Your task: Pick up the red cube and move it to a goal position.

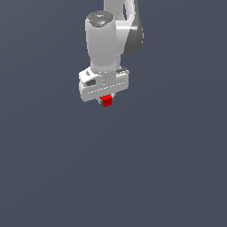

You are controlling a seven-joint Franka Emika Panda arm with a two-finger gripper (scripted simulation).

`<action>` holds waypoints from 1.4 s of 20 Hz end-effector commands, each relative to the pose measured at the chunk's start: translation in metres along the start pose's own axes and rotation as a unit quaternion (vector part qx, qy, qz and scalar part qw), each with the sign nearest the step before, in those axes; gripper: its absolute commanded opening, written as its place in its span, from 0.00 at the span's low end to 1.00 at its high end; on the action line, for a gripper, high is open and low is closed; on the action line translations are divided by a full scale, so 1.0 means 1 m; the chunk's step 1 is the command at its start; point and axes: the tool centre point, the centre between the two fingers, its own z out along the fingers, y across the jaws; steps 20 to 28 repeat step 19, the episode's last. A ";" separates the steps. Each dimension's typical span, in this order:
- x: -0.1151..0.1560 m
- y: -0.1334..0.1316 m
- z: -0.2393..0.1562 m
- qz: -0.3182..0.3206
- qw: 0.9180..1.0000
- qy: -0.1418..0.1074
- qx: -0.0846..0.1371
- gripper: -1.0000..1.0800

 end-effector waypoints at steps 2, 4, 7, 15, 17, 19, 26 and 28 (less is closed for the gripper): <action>-0.003 0.012 -0.030 0.000 1.000 0.000 0.000 0.00; -0.004 0.018 -0.043 0.000 1.000 0.000 0.000 0.00; -0.005 0.025 -0.059 0.000 1.000 -0.001 0.000 0.00; -0.006 0.035 -0.080 0.000 1.000 -0.001 -0.001 0.00; -0.006 0.035 -0.079 0.000 1.000 -0.001 -0.001 0.00; -0.005 0.035 -0.079 0.000 1.000 -0.001 -0.001 0.00; -0.005 0.035 -0.079 0.000 1.000 -0.001 -0.001 0.00; -0.005 0.035 -0.079 0.000 1.000 -0.001 -0.001 0.00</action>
